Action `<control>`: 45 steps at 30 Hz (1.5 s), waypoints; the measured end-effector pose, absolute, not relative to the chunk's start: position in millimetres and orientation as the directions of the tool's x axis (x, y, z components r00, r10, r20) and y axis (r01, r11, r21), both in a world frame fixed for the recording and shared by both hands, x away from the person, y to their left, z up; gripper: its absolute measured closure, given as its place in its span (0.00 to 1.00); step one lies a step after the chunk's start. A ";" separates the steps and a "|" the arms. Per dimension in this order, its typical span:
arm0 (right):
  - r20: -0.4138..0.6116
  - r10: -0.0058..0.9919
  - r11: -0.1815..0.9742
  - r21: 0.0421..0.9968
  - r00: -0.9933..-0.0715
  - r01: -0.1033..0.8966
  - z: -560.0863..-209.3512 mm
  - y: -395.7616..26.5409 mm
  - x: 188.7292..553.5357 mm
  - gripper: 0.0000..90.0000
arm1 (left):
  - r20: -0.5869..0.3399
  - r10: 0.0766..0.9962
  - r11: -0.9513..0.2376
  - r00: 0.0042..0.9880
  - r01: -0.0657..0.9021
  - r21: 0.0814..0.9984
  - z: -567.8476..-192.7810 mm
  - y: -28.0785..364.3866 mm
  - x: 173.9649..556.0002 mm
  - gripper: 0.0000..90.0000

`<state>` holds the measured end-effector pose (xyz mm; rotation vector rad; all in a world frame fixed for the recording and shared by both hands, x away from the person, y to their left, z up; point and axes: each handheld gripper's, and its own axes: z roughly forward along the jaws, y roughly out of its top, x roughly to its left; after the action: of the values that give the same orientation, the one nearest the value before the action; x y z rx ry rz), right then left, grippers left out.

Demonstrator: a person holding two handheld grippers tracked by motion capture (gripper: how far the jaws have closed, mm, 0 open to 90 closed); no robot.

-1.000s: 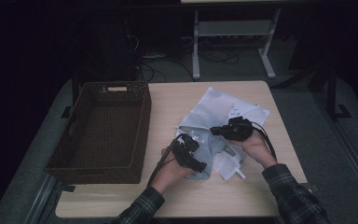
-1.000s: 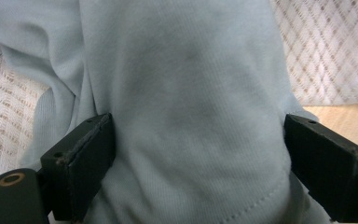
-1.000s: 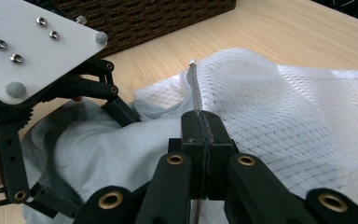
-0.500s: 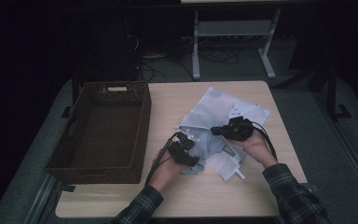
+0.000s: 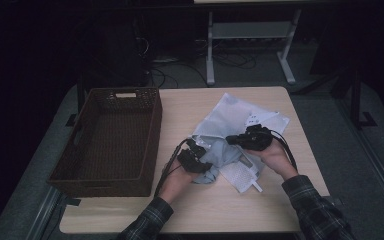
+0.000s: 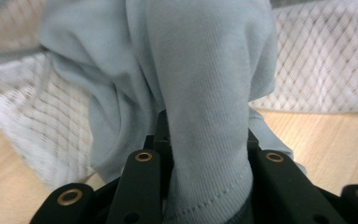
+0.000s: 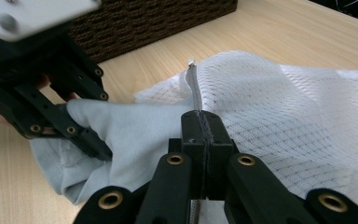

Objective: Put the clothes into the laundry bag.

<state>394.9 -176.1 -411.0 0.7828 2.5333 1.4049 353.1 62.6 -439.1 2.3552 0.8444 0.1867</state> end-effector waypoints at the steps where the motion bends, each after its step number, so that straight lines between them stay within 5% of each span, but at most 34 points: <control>1: 0.125 0.505 0.427 0.824 -0.854 0.373 -410.6 -176.2 394.8 0.99 | -0.077 0.616 -0.595 0.784 0.527 0.607 -436.9 62.7 352.6 0.79; 29: 0.117 0.456 0.398 0.859 -0.882 0.320 -387.3 -167.5 383.6 0.99 | -0.030 0.614 -0.560 0.789 0.462 0.687 -407.7 38.9 353.1 0.80; 45: 0.126 0.434 0.393 0.865 -0.892 0.313 -383.4 -163.5 379.4 0.99 | -0.053 0.677 -0.494 0.734 0.506 0.707 -414.4 36.1 365.6 0.79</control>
<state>379.4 -163.5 -383.4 0.6794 2.5191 1.5231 365.6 36.1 -414.4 2.2015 0.8878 0.2997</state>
